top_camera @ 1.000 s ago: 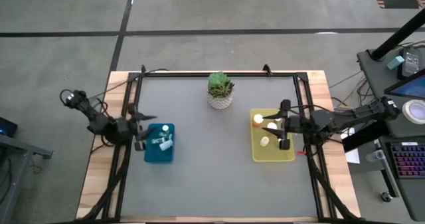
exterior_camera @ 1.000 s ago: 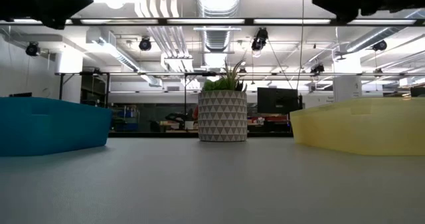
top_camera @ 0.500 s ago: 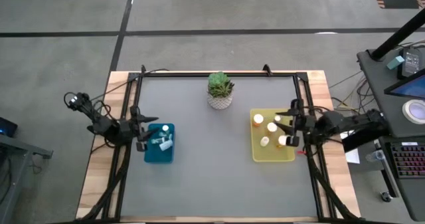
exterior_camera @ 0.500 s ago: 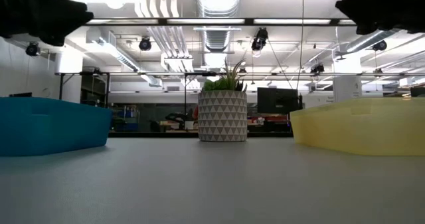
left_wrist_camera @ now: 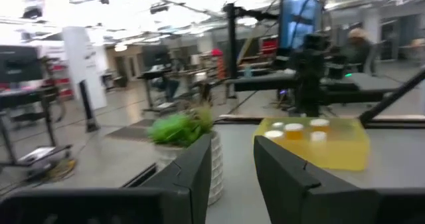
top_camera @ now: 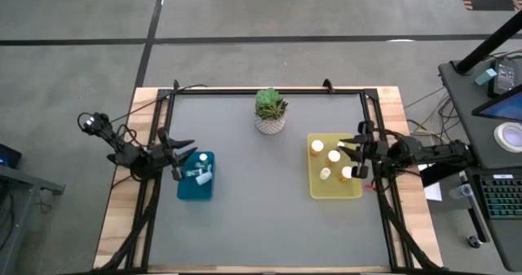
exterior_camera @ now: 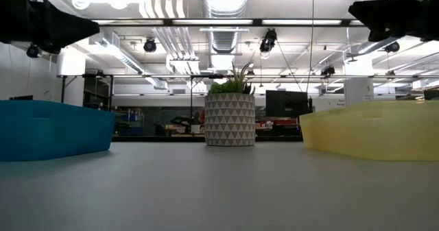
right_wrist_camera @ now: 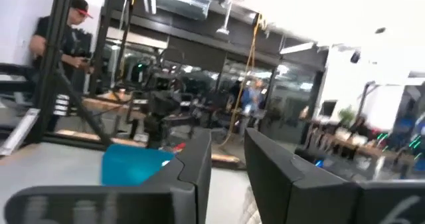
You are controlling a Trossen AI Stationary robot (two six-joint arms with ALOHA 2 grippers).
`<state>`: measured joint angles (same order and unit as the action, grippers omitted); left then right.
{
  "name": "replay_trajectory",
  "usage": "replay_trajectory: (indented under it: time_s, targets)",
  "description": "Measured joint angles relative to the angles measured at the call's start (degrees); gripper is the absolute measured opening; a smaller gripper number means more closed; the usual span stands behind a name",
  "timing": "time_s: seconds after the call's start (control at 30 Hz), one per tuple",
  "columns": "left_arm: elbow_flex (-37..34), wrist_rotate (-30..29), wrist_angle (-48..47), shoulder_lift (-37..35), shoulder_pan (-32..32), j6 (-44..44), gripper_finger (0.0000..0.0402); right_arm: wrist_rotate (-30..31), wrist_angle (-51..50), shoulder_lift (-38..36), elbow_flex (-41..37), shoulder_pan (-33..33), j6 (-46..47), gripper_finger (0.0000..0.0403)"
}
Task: Pick and place medicine bottles into bin by pill shape (circle, oval)
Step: Return to Home Position
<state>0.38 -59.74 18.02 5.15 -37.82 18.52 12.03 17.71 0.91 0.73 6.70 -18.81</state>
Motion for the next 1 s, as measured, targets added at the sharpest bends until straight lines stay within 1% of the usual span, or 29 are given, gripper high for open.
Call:
replay_trajectory:
  time_s: [0.03, 0.17, 0.57, 0.87, 1.0]
  targets:
    - [0.0, -0.9, -0.1, 0.1, 0.0, 0.0, 0.0096, 0.0, -0.6, 0.0, 0.0, 0.0, 1.2, 0.0079]
    - [0.0, -1.3, -0.1, 0.1, 0.0, -0.1, 0.0091, 0.0, -1.2, 0.0, 0.0, 0.0, 1.8, 0.0073]
    - [-0.1, -1.4, -0.1, 0.1, 0.0, -0.1, 0.0091, 0.0, -1.2, 1.2, 0.0, 0.0, 1.9, 0.0087]
    - [-0.1, -1.4, -0.1, 0.1, 0.0, -0.1, 0.0091, 0.0, -1.2, 1.1, -0.1, 0.0, 1.9, 0.0073]
    - [-0.1, -1.4, -0.1, 0.1, 0.0, -0.1, 0.0091, 0.0, -1.2, 1.1, -0.1, 0.0, 1.9, 0.0075]
